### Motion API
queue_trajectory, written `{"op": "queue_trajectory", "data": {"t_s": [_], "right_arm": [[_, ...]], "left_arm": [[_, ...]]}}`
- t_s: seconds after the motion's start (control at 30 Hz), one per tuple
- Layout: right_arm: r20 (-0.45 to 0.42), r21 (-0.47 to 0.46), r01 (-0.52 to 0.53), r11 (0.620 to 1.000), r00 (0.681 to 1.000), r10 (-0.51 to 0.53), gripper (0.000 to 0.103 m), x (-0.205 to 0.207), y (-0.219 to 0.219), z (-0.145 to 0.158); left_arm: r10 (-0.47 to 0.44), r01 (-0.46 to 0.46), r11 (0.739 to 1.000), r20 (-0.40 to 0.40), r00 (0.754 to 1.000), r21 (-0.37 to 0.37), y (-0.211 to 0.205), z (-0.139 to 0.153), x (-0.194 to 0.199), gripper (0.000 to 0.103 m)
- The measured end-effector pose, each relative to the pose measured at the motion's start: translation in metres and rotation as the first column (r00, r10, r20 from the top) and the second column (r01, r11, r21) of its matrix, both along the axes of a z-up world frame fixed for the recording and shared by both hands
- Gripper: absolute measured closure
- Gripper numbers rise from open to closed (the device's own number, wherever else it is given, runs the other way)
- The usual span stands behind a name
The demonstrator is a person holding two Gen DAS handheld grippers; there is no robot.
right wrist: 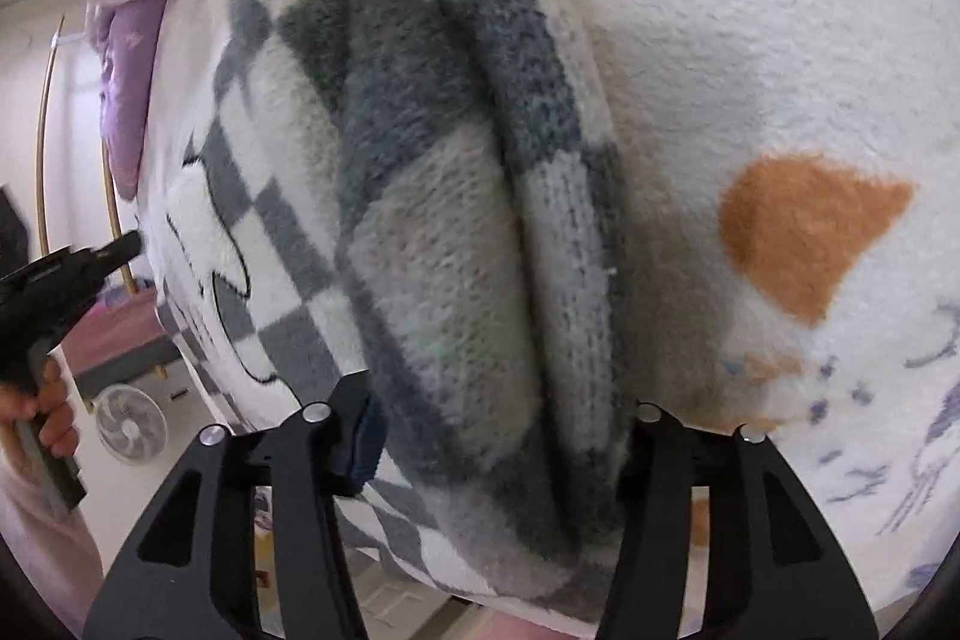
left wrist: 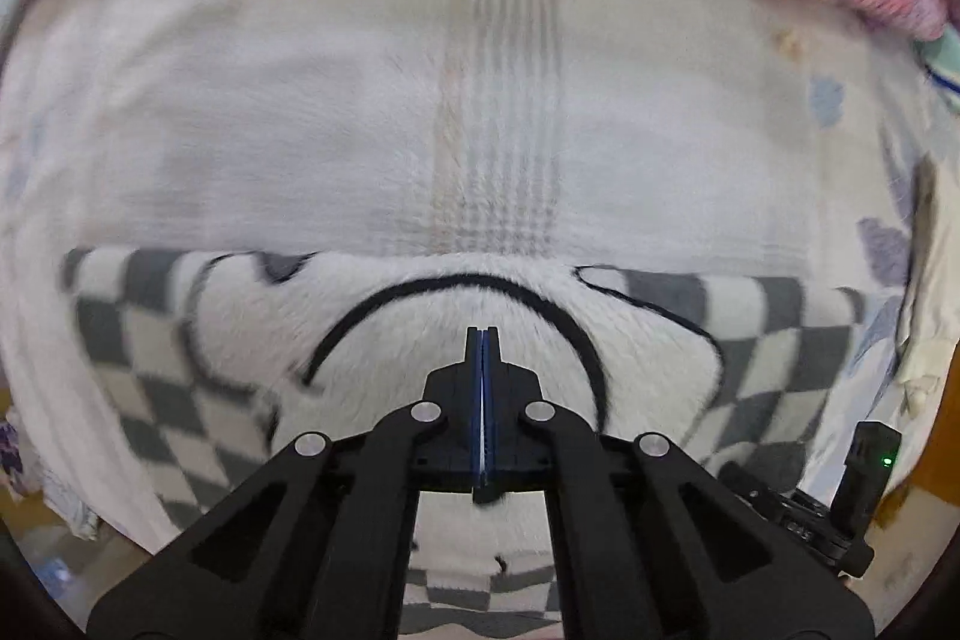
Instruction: Fold large clothes
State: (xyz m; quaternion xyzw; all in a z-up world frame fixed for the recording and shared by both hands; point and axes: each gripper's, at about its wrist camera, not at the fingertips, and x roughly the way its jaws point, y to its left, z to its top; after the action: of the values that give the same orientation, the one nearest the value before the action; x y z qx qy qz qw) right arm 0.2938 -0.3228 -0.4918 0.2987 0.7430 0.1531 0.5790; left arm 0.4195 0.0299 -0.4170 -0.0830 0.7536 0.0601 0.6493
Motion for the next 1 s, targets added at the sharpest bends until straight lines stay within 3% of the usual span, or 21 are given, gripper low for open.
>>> {"op": "queue_trajectory", "data": {"t_s": [0.13, 0.27, 0.37, 0.47, 0.53, 0.6, 0.67, 0.73, 0.8, 0.87, 0.93, 1.0], "right_arm": [[0.014, -0.010, 0.000, 1.000, 1.000, 0.000, 0.047, 0.000, 0.005, 0.001], [0.036, -0.041, 0.002, 0.999, 0.999, 0.000, 0.043, -0.003, 0.030, -0.002], [0.014, -0.075, -0.003, 0.997, 1.000, 0.004, 0.043, 0.001, 0.036, -0.002], [-0.004, -0.089, -0.021, 0.996, 1.000, 0.021, 0.034, 0.010, 0.051, -0.004], [0.017, -0.084, -0.047, 0.995, 0.999, 0.048, 0.022, 0.013, 0.060, -0.004], [0.051, -0.122, -0.081, 0.989, 0.995, 0.088, 0.022, 0.009, 0.070, 0.000], [0.054, -0.162, -0.106, 0.981, 0.992, 0.116, 0.023, 0.007, 0.078, 0.004], [0.038, -0.169, -0.104, 0.980, 0.993, 0.112, 0.019, 0.010, 0.083, 0.003], [0.040, -0.154, -0.092, 0.984, 0.994, 0.099, 0.010, 0.013, 0.089, 0.000], [0.079, -0.166, -0.139, 0.976, 0.985, 0.153, 0.007, 0.010, 0.101, 0.001], [0.095, -0.203, -0.178, 0.963, 0.975, 0.200, 0.009, 0.004, 0.109, 0.006], [0.072, -0.219, -0.186, 0.958, 0.976, 0.206, 0.009, 0.003, 0.114, 0.006]], "left_arm": [[0.005, -0.004, 1.000, -0.053, 0.999, 0.015, 0.004, -0.048, 0.017, 0.103], [-0.045, 0.056, 0.996, -0.153, 0.987, 0.069, -0.009, -0.041, 0.021, 0.103], [-0.067, 0.081, 0.996, -0.260, 0.963, 0.045, -0.017, -0.038, 0.000, 0.103], [0.028, -0.029, 1.000, -0.230, 0.973, 0.000, 0.003, -0.065, -0.006, 0.103], [0.044, -0.062, 0.996, -0.271, 0.962, -0.057, 0.014, -0.070, 0.000, 0.102], [0.083, -0.110, 0.989, -0.253, 0.964, -0.098, 0.023, -0.055, -0.016, 0.103], [0.135, -0.167, 0.982, -0.282, 0.950, -0.093, 0.022, -0.049, -0.044, 0.103], [0.097, -0.117, 0.990, -0.220, 0.971, -0.081, 0.013, -0.051, -0.066, 0.102], [0.121, -0.133, 0.989, -0.172, 0.978, -0.058, 0.013, -0.067, -0.064, 0.101], [0.118, -0.130, 0.990, -0.200, 0.973, -0.050, 0.012, -0.066, -0.062, 0.102], [0.060, -0.067, 0.997, -0.181, 0.982, -0.033, -0.001, -0.049, -0.075, 0.102], [0.069, -0.089, 0.994, -0.273, 0.960, -0.059, -0.010, -0.051, -0.114, 0.103]]}}
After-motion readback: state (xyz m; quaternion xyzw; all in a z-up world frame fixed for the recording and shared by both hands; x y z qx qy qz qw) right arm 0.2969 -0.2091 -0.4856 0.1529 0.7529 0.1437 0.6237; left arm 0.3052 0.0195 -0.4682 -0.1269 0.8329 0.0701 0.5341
